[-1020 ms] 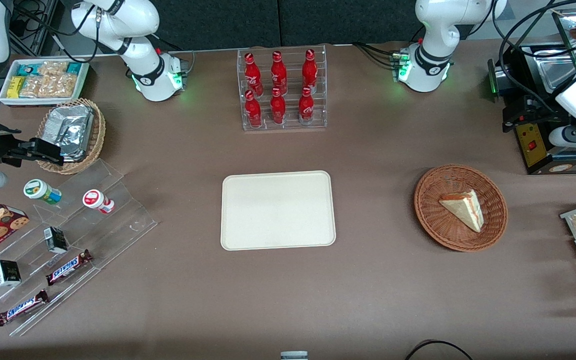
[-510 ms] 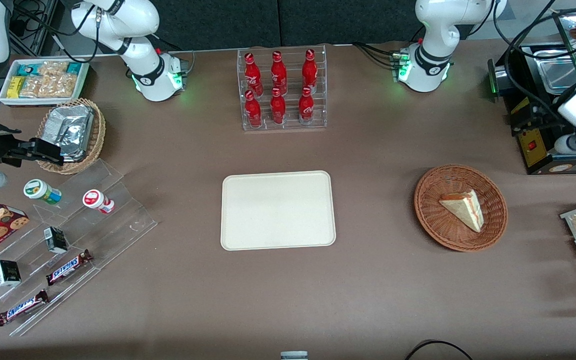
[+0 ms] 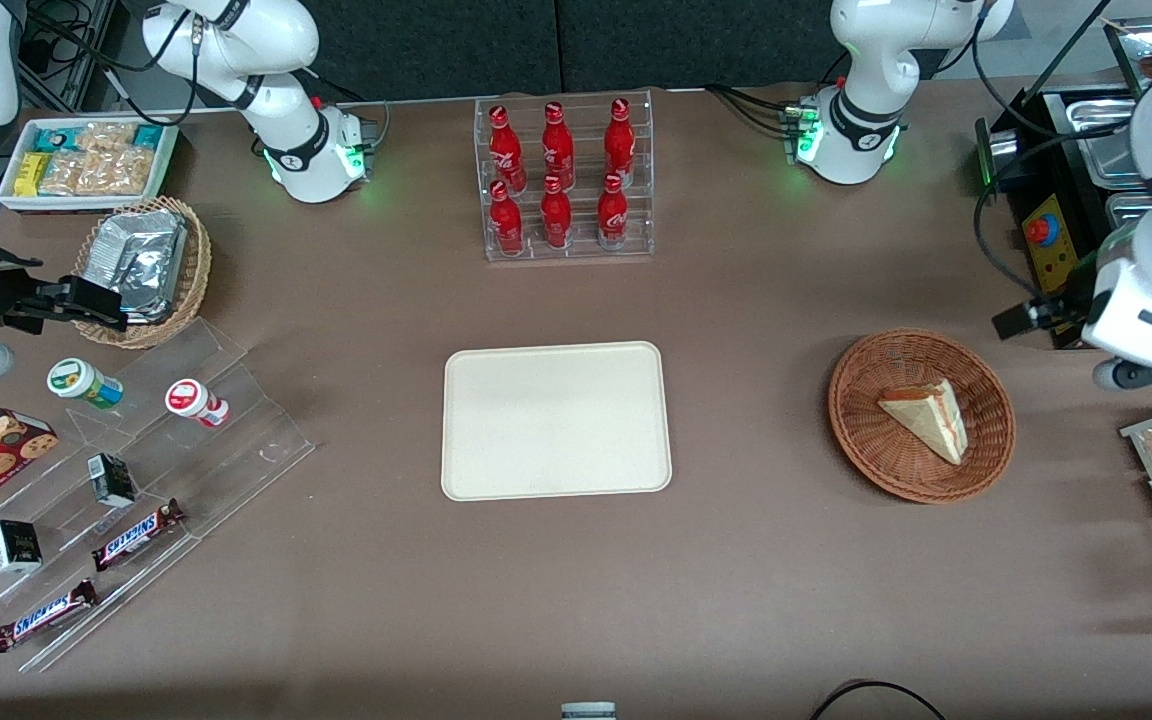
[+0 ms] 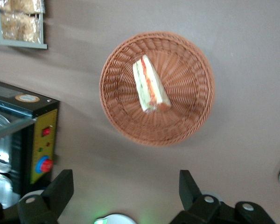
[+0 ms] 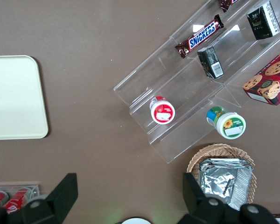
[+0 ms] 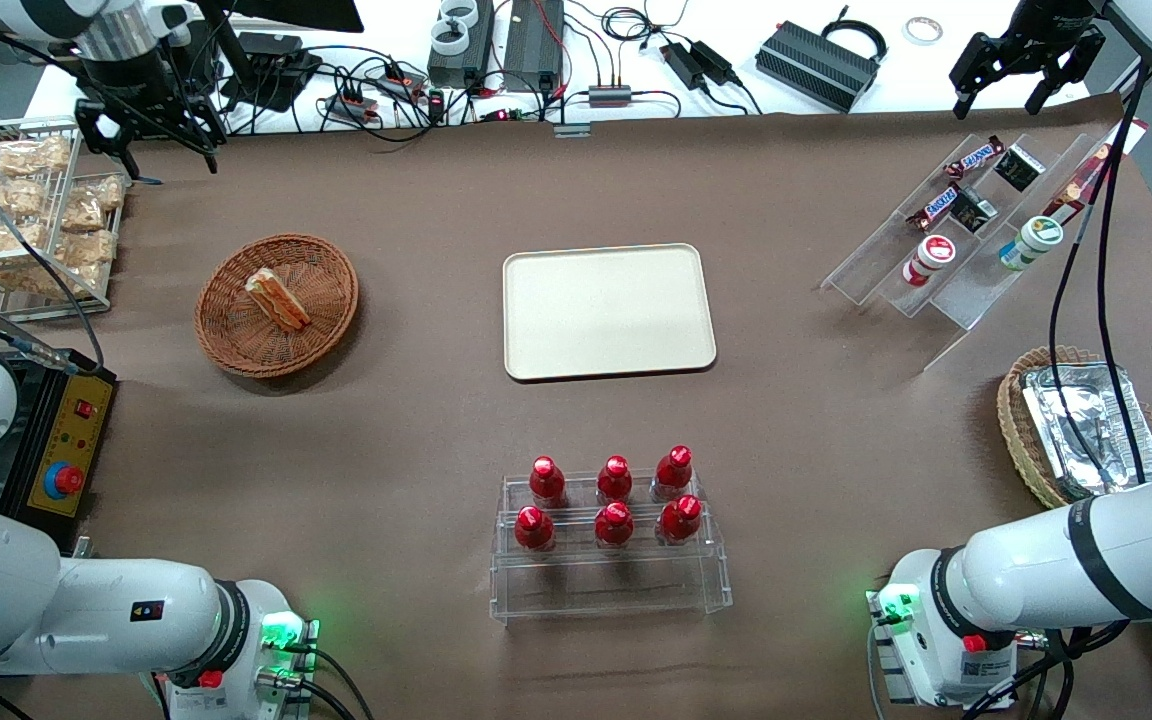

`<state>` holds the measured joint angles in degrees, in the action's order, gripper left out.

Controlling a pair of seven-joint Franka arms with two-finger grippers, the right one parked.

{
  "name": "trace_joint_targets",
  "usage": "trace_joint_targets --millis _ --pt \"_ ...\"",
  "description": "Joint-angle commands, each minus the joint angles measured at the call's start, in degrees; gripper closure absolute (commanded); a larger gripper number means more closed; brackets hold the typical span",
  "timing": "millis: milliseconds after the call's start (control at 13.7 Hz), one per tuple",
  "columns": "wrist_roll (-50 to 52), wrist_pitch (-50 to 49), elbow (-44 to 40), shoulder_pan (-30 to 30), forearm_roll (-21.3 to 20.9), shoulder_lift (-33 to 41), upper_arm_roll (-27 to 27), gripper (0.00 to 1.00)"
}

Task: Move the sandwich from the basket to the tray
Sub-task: 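Lower the open left gripper over the wrapped sandwich in the basket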

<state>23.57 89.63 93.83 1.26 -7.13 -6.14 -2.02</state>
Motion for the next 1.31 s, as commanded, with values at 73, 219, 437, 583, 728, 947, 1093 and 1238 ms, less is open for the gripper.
trace_joint_targets --millis 73,219,437,583,728,947,1093,1238 --pt "8.94 12.46 11.96 0.06 0.19 3.67 0.18 0.0" --pt "10.87 19.24 17.67 -0.64 0.28 4.47 0.35 0.0" --pt "13.78 30.74 26.54 -2.74 0.54 5.52 0.35 0.0" --pt "13.87 38.56 32.26 -3.97 2.99 5.7 0.35 0.0" --pt "14.83 44.47 35.09 -3.98 4.58 4.92 0.35 0.0" --pt "17.03 53.51 38.78 -3.98 7.46 3.34 0.35 0.0" --pt "17.21 58.45 40.46 -3.89 9.41 1.76 0.35 0.0" --pt "17.21 60.3 40.64 -3.89 9.42 0.44 0.27 0.0"
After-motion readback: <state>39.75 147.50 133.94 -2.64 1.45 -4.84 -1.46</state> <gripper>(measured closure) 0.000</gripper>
